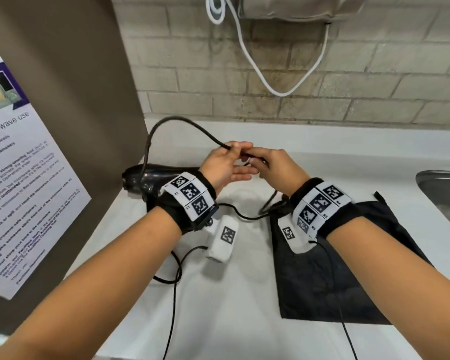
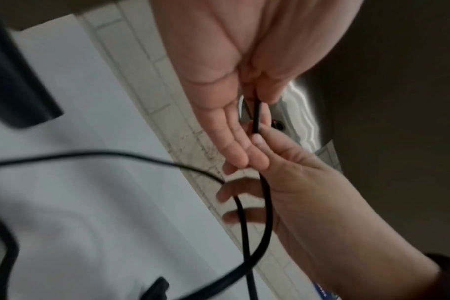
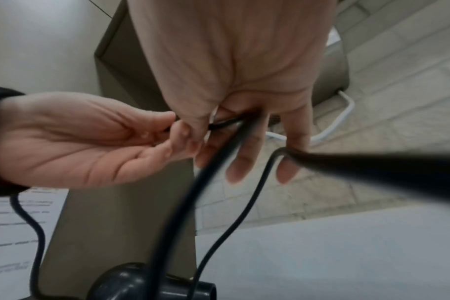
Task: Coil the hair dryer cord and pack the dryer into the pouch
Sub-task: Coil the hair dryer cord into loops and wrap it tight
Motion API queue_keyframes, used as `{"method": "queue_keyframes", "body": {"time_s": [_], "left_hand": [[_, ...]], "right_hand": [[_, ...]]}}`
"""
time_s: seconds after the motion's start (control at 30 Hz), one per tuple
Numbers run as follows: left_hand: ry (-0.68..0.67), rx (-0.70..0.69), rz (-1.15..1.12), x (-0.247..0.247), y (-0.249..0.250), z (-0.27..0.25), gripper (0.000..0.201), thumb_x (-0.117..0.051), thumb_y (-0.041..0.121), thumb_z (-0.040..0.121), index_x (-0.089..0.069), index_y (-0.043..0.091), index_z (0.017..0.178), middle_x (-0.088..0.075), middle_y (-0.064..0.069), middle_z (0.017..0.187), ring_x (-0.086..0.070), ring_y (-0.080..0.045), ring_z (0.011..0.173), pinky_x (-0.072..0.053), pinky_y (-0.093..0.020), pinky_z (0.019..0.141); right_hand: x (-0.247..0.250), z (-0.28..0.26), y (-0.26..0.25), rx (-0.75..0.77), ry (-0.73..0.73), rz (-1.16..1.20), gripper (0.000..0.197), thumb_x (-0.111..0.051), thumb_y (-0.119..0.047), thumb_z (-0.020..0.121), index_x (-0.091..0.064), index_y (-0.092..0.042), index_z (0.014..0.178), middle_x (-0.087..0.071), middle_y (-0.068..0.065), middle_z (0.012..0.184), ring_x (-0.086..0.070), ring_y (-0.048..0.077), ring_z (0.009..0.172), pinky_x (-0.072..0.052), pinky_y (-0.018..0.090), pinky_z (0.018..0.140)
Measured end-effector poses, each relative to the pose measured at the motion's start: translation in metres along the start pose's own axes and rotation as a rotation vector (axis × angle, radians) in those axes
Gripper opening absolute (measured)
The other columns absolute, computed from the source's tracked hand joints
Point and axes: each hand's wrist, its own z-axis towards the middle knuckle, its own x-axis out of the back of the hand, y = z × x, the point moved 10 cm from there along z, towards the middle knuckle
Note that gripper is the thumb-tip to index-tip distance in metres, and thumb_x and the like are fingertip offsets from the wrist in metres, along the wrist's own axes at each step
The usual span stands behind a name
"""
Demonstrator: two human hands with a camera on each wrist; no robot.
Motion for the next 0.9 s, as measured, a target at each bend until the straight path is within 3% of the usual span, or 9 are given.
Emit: {"method": "queue_keyframes", "body": {"time_s": [0.1,0.2,0.37,0.47,0.53,0.6,0.7,0.8,0.9], "left_hand": [[0.144,-0.109,-0.098,0.026,0.026,0.007,0.037,-0.023,0.023,0.103,-0.052,0.010,0.083,-0.070,0.003,0.071,-0.066,-0.005,0.056,-0.053,-0.019,0.056],[0.260,-0.171,-0.242,0.059,0.059,0.011,0.039,-0.020,0.024,0.103,-0.048,0.010,0.079,-0.069,0.003,0.056,-0.064,-0.007,0.050,-0.054,-0.023,0.057],[0.246,-0.259,-0.415,0.083,0.117,0.015,0.040,-0.019,0.024,0.103,-0.046,0.010,0.077,-0.068,0.001,0.055,-0.062,-0.008,0.047,-0.057,-0.025,0.056],[0.204,-0.287,-0.541,0.086,0.146,0.020,0.040,-0.021,0.023,0.103,-0.046,0.008,0.076,-0.068,-0.004,0.057,-0.063,-0.011,0.048,-0.057,-0.026,0.054],[0.189,-0.286,-0.571,0.084,0.155,0.024,0.040,-0.021,0.022,0.103,-0.047,0.006,0.076,-0.068,-0.006,0.058,-0.063,-0.013,0.047,-0.056,-0.027,0.052],[0.163,-0.260,-0.533,0.077,0.153,0.027,0.041,-0.020,0.024,0.103,-0.047,0.008,0.076,-0.069,-0.006,0.058,-0.064,-0.013,0.048,-0.056,-0.027,0.053],[0.136,-0.219,-0.457,0.071,0.142,0.031,0.040,-0.020,0.024,0.103,-0.046,0.010,0.076,-0.069,-0.003,0.059,-0.065,-0.011,0.051,-0.056,-0.026,0.054],[0.131,-0.187,-0.421,0.071,0.134,0.031,0.040,-0.019,0.025,0.103,-0.046,0.012,0.077,-0.070,-0.001,0.061,-0.067,-0.011,0.055,-0.057,-0.026,0.057],[0.113,-0.175,-0.413,0.072,0.131,0.028,0.039,-0.020,0.026,0.103,-0.046,0.013,0.077,-0.070,0.000,0.063,-0.067,-0.011,0.057,-0.058,-0.027,0.059]], "right_hand": [[-0.019,-0.012,0.040,-0.196,-0.210,0.011,0.014,-0.055,-0.031,0.091,-0.061,-0.023,0.081,-0.062,-0.004,0.073,-0.055,0.002,0.064,-0.040,0.023,0.071],[-0.036,-0.035,0.084,-0.298,-0.424,-0.264,0.025,-0.057,-0.042,0.087,-0.066,-0.020,0.088,-0.063,0.001,0.089,-0.054,0.016,0.084,-0.040,0.027,0.079],[-0.018,-0.040,0.120,-0.419,-0.194,-0.157,0.029,-0.062,-0.020,0.085,-0.055,-0.017,0.113,-0.060,0.004,0.091,-0.053,0.020,0.082,-0.038,0.023,0.077],[-0.009,-0.036,0.113,-0.456,-0.154,-0.334,0.034,-0.058,-0.029,0.086,-0.052,-0.025,0.119,-0.063,-0.003,0.101,-0.057,0.020,0.097,-0.038,0.035,0.094],[-0.010,-0.026,0.079,-0.342,-0.156,-0.491,0.036,-0.056,-0.035,0.085,-0.052,-0.032,0.120,-0.063,-0.010,0.110,-0.055,0.016,0.108,-0.030,0.039,0.100],[-0.027,-0.017,0.033,-0.200,-0.222,-0.197,0.043,-0.057,-0.030,0.086,-0.047,-0.035,0.127,-0.060,-0.010,0.120,-0.052,0.015,0.114,-0.032,0.036,0.104],[-0.057,-0.015,-0.027,-0.105,-0.406,0.405,0.056,-0.053,-0.022,0.089,-0.031,-0.027,0.140,-0.048,-0.006,0.132,-0.046,0.006,0.118,-0.035,0.015,0.094],[-0.074,-0.012,-0.049,-0.052,-0.460,0.552,0.056,-0.046,-0.030,0.084,-0.035,-0.021,0.138,-0.049,-0.006,0.124,-0.047,-0.013,0.099,-0.042,0.010,0.081],[-0.079,0.000,-0.037,-0.041,-0.373,0.510,0.024,-0.046,-0.009,0.095,-0.049,-0.016,0.118,-0.054,0.000,0.097,-0.049,0.002,0.071,-0.041,0.012,0.062]]}}
